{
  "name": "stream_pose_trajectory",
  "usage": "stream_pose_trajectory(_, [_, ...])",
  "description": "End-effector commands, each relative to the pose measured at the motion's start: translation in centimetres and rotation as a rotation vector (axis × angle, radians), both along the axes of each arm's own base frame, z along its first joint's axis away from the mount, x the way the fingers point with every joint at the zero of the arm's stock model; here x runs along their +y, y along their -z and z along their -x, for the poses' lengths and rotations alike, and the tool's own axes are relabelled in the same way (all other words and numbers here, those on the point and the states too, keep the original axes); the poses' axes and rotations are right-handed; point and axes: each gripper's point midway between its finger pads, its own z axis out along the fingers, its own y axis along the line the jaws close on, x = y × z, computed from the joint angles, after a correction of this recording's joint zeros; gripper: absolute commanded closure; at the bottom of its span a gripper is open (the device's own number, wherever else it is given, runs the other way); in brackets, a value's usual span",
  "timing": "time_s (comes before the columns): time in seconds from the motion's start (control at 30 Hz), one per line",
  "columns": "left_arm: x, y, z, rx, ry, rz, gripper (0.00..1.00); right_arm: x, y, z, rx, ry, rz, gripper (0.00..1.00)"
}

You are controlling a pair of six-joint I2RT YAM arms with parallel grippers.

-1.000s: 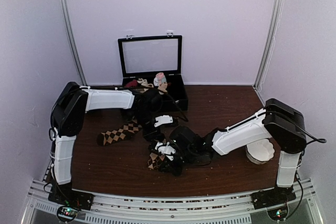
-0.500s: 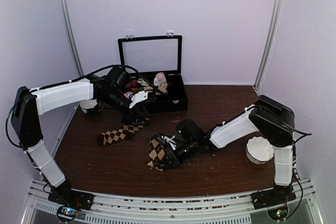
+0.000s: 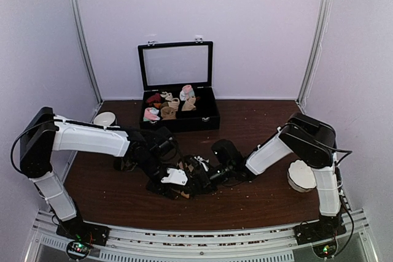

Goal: Roll the socks
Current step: Roll the sock at the center of the board.

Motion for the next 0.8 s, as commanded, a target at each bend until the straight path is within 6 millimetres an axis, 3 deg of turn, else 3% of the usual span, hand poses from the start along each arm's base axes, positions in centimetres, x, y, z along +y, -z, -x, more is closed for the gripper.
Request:
stream_pose_trajectory(0.0, [-1.7, 0.6, -3.2, -0.114, -0.046, -0.007, 0.64, -4.2, 8.8, 2.2, 0.175, 0.096, 0.293, 1.00])
stream_pose_trajectory(0.17, [-1.6, 2.1, -4.7, -0.168, -0.085, -0.052, 0.67, -4.3, 8.7, 2.2, 0.177, 0.111, 0.288, 1.00])
stream_pose_trajectory(0.37, [-1.5, 2.0, -4.8, -0.176, -0.086, -0.049, 0.66, -4.4, 8.8, 2.2, 0.179, 0.108, 0.284, 1.00])
stream_pose_trajectory(0.57, [-0.7, 4.2, -3.7, -0.095, -0.039, -0.133, 0.88, -4.3, 8.4, 2.0, 0.159, 0.115, 0.275, 1.00])
stream_pose_trajectory(0.67, [-0.1, 5.3, -3.2, -0.038, -0.026, -0.197, 0.96, -4.6, 7.9, 1.4, 0.107, 0.144, 0.283, 0.92])
stream_pose_trajectory(0.77, [0.2, 5.3, -3.1, 0.044, -0.051, -0.233, 1.00, -4.9, 7.2, 0.9, 0.055, 0.171, 0.274, 0.76])
